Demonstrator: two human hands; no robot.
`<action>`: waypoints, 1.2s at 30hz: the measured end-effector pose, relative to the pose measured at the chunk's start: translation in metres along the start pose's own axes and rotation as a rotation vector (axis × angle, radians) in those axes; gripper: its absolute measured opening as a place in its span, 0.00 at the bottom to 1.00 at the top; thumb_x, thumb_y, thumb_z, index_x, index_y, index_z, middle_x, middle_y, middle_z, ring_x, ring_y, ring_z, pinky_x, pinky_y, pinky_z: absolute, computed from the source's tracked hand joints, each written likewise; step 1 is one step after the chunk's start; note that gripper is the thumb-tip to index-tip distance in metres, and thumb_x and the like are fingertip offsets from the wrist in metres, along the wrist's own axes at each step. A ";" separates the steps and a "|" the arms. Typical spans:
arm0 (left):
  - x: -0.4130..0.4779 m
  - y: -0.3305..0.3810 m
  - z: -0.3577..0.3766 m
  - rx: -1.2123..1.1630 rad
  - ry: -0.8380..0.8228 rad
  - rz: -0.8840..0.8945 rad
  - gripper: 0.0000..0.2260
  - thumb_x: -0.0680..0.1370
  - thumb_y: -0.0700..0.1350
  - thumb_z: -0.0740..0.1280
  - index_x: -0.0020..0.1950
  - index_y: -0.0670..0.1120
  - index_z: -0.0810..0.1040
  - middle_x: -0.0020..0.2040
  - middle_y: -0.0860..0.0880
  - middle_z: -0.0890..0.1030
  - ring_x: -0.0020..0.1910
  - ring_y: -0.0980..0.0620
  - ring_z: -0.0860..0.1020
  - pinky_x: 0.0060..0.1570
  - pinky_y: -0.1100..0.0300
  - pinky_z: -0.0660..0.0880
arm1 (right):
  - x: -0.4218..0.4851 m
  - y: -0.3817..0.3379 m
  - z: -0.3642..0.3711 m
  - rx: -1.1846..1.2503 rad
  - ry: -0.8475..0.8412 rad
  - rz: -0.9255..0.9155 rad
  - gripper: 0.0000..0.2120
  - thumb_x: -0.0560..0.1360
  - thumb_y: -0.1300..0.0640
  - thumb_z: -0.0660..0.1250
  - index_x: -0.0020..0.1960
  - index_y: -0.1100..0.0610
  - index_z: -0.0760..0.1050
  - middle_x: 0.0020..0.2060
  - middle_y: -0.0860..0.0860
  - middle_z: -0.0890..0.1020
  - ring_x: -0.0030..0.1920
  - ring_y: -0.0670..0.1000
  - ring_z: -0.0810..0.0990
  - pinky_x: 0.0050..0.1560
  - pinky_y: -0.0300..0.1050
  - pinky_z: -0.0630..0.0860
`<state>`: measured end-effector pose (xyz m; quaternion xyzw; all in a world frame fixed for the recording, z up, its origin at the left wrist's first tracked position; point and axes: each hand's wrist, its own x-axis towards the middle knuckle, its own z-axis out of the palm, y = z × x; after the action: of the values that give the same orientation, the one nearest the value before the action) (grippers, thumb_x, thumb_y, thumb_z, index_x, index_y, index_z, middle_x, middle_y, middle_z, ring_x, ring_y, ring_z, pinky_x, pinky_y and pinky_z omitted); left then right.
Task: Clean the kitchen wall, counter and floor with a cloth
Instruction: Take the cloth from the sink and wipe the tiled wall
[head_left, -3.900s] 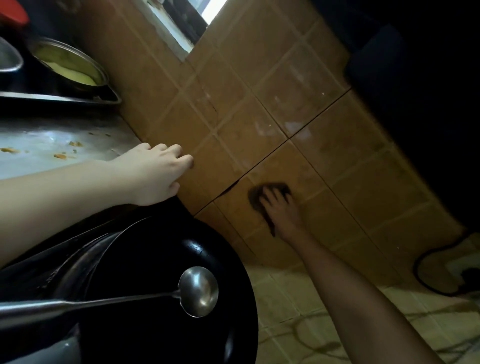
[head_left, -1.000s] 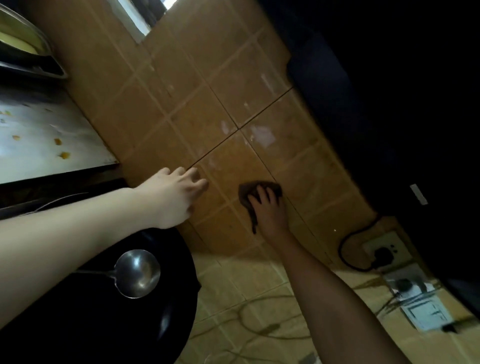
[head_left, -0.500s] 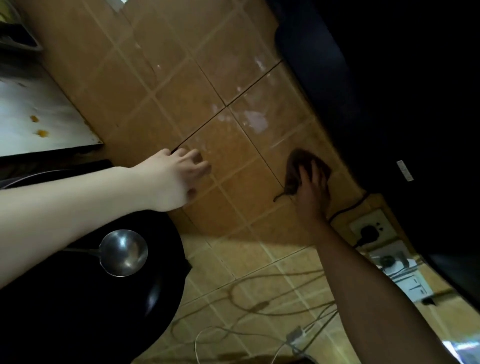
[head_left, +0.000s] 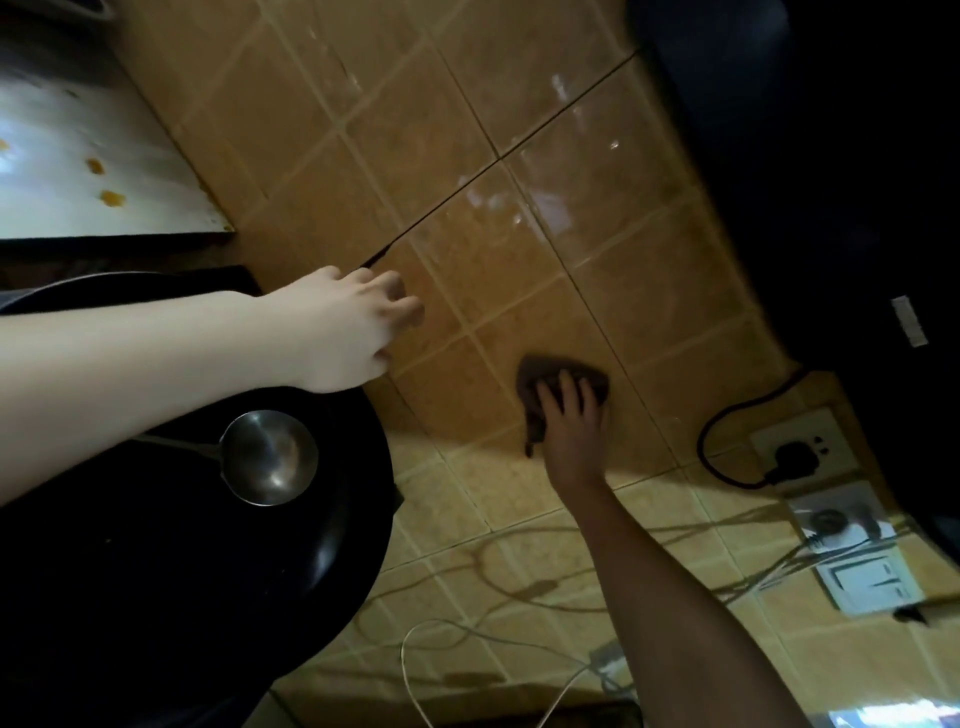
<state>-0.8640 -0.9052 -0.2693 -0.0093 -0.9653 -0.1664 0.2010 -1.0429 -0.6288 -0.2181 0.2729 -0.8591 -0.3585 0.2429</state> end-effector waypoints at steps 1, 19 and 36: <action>0.000 -0.001 0.001 0.001 -0.007 -0.003 0.23 0.77 0.52 0.59 0.71 0.53 0.59 0.68 0.48 0.64 0.63 0.46 0.69 0.58 0.52 0.70 | -0.005 -0.008 0.006 0.002 -0.034 -0.008 0.32 0.60 0.57 0.81 0.62 0.53 0.77 0.63 0.58 0.76 0.63 0.62 0.75 0.58 0.67 0.71; 0.009 0.005 0.001 0.007 -0.027 0.080 0.22 0.77 0.51 0.60 0.70 0.52 0.60 0.66 0.49 0.65 0.61 0.47 0.70 0.56 0.54 0.69 | -0.015 -0.006 0.005 0.014 -0.056 0.008 0.30 0.74 0.56 0.68 0.73 0.53 0.62 0.72 0.57 0.64 0.70 0.60 0.65 0.70 0.61 0.59; 0.017 0.007 0.001 -0.004 -0.025 0.043 0.22 0.78 0.52 0.59 0.71 0.52 0.59 0.66 0.49 0.65 0.63 0.47 0.69 0.56 0.55 0.68 | 0.003 0.012 -0.008 0.110 0.139 0.243 0.27 0.68 0.60 0.73 0.66 0.58 0.73 0.69 0.61 0.69 0.68 0.63 0.68 0.64 0.63 0.65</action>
<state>-0.8792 -0.8993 -0.2611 -0.0325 -0.9670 -0.1638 0.1924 -1.0437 -0.6273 -0.2033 0.2040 -0.8851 -0.2591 0.3283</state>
